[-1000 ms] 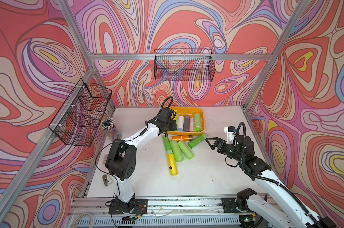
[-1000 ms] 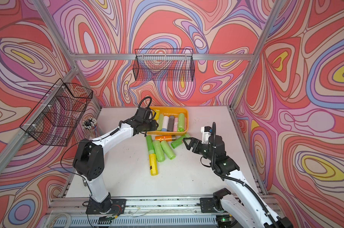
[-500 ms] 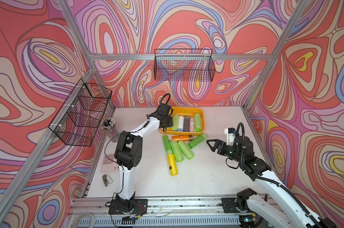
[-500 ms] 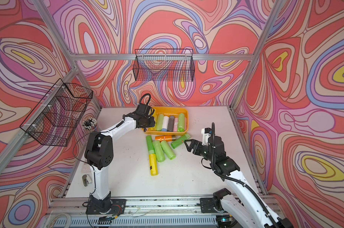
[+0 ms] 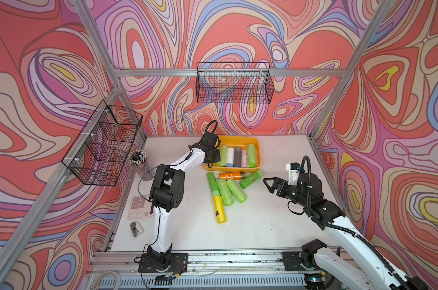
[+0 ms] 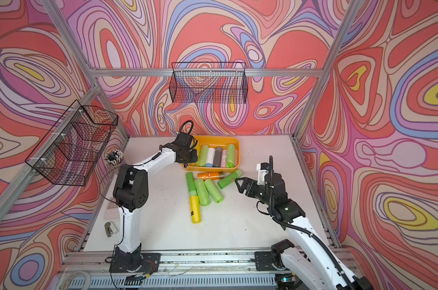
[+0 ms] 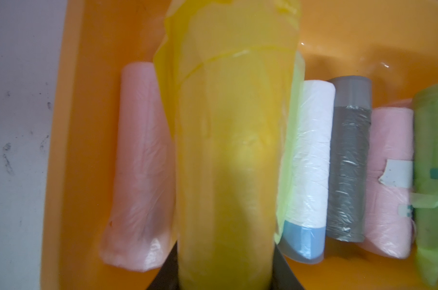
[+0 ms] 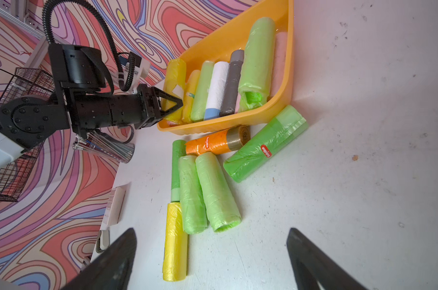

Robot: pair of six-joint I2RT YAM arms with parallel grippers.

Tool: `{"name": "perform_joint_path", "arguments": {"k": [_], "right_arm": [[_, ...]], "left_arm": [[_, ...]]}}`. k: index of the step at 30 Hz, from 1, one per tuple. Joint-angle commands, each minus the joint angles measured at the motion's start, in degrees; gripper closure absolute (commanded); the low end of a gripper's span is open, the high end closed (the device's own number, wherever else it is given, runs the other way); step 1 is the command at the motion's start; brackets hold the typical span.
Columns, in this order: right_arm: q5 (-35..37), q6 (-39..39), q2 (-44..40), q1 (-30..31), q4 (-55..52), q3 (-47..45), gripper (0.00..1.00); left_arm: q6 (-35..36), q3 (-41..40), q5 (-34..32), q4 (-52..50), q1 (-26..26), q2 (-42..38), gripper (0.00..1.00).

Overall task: Put the roll of trash bags into the storage box
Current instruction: Place the roll of trash bags in the storage box.

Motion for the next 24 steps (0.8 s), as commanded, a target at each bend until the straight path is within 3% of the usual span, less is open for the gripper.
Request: {"name": "perform_joint_path", "arguments": {"k": [1, 24], "right_arm": [[0.9, -0.5, -0.7, 0.0, -0.6, 1.1, 0.05], [1.4, -0.6, -0.7, 0.0, -1.5, 2.0, 0.05]], "left_arm": [[0.5, 2.4, 0.1, -2.3, 1.0, 2.3, 0.75], [2.6, 8.7, 2.4, -10.1, 3.6, 7.2, 0.72]]}}
